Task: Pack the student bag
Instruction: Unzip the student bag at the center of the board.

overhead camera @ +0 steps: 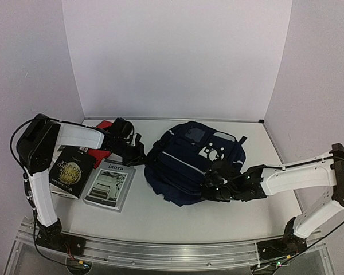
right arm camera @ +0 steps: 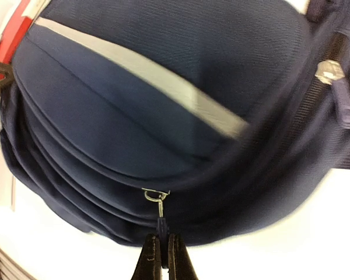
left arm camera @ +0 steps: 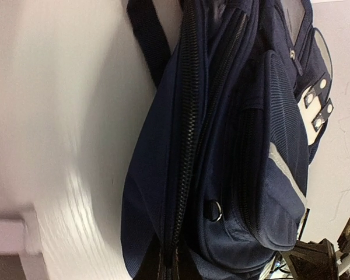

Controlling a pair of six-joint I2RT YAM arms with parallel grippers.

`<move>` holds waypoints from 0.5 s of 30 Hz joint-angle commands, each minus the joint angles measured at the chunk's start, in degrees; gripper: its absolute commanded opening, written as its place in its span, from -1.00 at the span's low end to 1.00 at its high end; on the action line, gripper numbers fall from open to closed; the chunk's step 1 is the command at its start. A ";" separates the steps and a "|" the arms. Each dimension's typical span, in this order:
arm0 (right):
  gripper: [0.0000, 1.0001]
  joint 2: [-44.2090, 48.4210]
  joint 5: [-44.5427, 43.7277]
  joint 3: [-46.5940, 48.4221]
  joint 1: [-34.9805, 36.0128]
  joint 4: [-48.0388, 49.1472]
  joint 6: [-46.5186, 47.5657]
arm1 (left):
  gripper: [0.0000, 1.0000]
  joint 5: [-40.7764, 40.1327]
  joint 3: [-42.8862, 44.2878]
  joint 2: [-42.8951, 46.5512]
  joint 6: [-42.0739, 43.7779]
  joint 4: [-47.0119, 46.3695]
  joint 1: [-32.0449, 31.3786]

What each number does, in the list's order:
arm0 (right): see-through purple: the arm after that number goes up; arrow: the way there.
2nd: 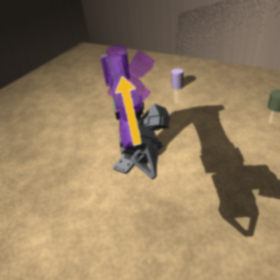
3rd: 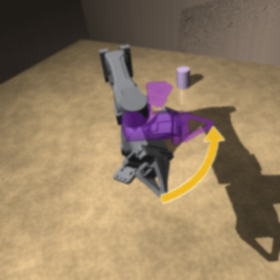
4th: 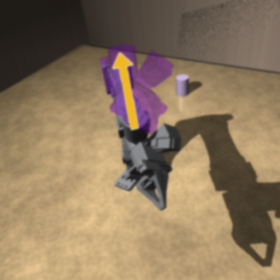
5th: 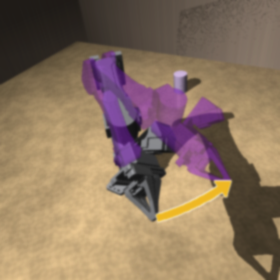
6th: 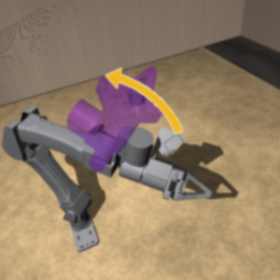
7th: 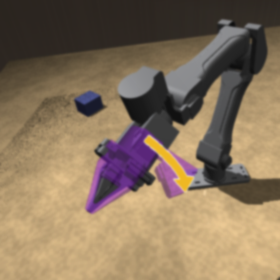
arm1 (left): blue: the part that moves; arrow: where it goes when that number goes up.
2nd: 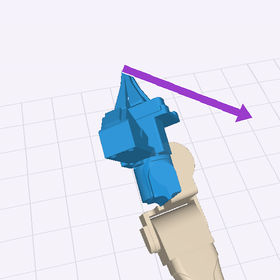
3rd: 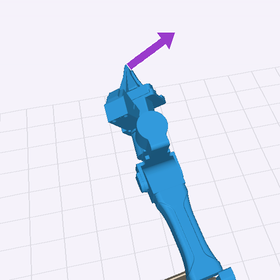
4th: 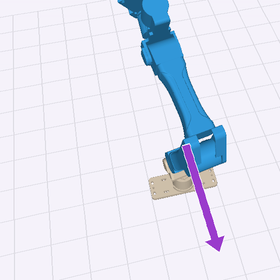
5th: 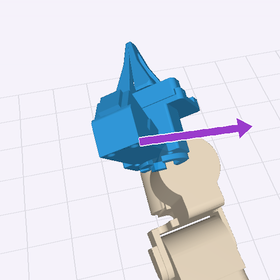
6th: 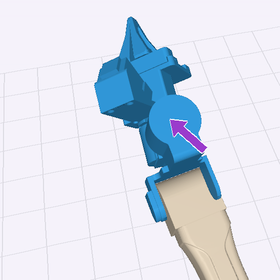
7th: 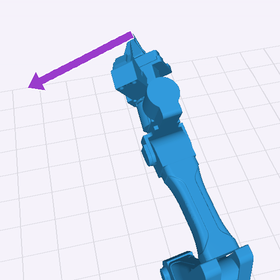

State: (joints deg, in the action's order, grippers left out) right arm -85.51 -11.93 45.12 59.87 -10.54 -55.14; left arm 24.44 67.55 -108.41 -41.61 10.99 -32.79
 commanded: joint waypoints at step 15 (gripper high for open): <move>-1.00 -2.94 -1.82 5.28 -1.41 -1.57 6.44 | 0.37 -5.90 -0.34 4.86 1.44 1.02 -2.00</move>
State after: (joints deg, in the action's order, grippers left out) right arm -86.79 -12.53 47.46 58.41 -12.56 -50.56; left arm 20.99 70.76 -109.18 -35.91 12.14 -29.13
